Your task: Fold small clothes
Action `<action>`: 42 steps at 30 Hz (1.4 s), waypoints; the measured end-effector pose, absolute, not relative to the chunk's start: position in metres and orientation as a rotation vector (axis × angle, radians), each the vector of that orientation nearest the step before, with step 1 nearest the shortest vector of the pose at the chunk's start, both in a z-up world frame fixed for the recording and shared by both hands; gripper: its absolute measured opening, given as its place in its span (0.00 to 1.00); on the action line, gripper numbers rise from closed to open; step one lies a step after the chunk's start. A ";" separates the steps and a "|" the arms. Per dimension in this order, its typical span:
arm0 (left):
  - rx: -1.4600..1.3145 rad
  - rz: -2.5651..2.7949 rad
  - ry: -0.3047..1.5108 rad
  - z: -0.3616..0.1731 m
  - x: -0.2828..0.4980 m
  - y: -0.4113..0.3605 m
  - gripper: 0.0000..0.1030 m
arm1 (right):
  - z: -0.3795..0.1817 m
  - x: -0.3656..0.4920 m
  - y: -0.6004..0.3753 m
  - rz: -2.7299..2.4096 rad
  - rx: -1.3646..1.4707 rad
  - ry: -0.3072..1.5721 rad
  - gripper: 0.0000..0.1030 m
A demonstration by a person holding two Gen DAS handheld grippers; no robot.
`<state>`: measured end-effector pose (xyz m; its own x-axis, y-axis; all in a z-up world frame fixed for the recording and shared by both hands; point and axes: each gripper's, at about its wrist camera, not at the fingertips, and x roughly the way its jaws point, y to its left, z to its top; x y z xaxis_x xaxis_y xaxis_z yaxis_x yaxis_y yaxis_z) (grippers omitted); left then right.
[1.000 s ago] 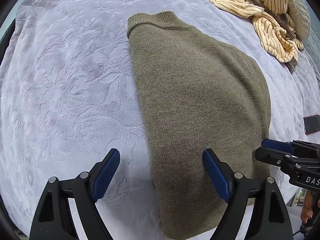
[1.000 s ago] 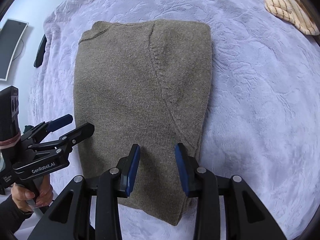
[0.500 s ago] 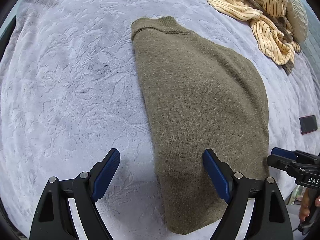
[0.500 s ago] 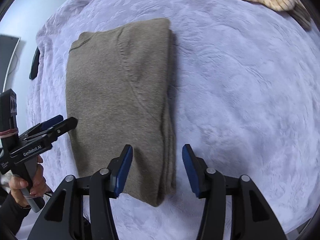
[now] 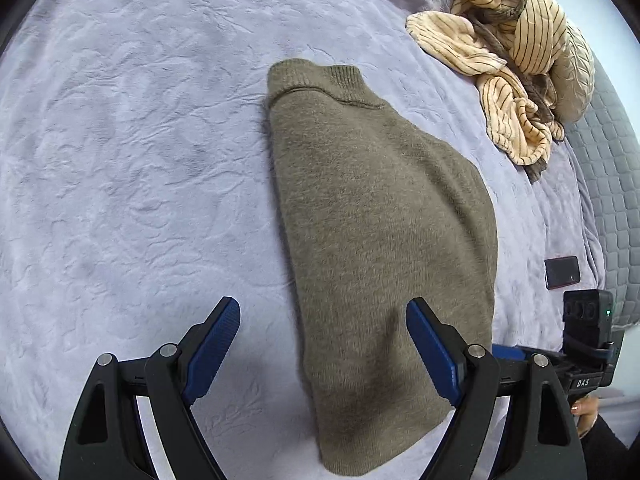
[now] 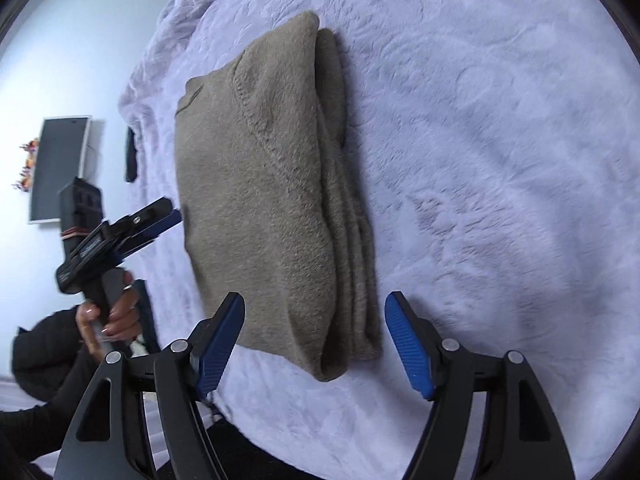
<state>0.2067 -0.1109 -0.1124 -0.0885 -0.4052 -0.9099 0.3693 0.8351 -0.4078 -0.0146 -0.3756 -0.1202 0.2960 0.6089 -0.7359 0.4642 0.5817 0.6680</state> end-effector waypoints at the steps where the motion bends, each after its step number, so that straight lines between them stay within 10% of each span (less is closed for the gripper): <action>1: -0.042 -0.656 1.538 -0.117 0.209 -0.113 0.84 | -0.126 -0.015 -0.375 0.135 1.048 1.334 0.74; 28: -0.092 -0.762 1.521 -0.162 0.241 -0.165 0.83 | -0.172 0.008 -0.351 0.305 1.167 1.302 0.75; 31: -0.085 -0.762 1.478 -0.154 0.238 -0.163 0.71 | -0.173 0.001 -0.353 0.257 1.192 1.307 0.57; 33: -0.079 -0.769 1.455 -0.147 0.235 -0.164 0.60 | -0.174 0.001 -0.352 0.231 1.199 1.314 0.28; 42: -0.089 -0.770 1.409 -0.112 0.233 -0.150 0.50 | -0.136 0.012 -0.340 0.316 1.241 1.216 0.23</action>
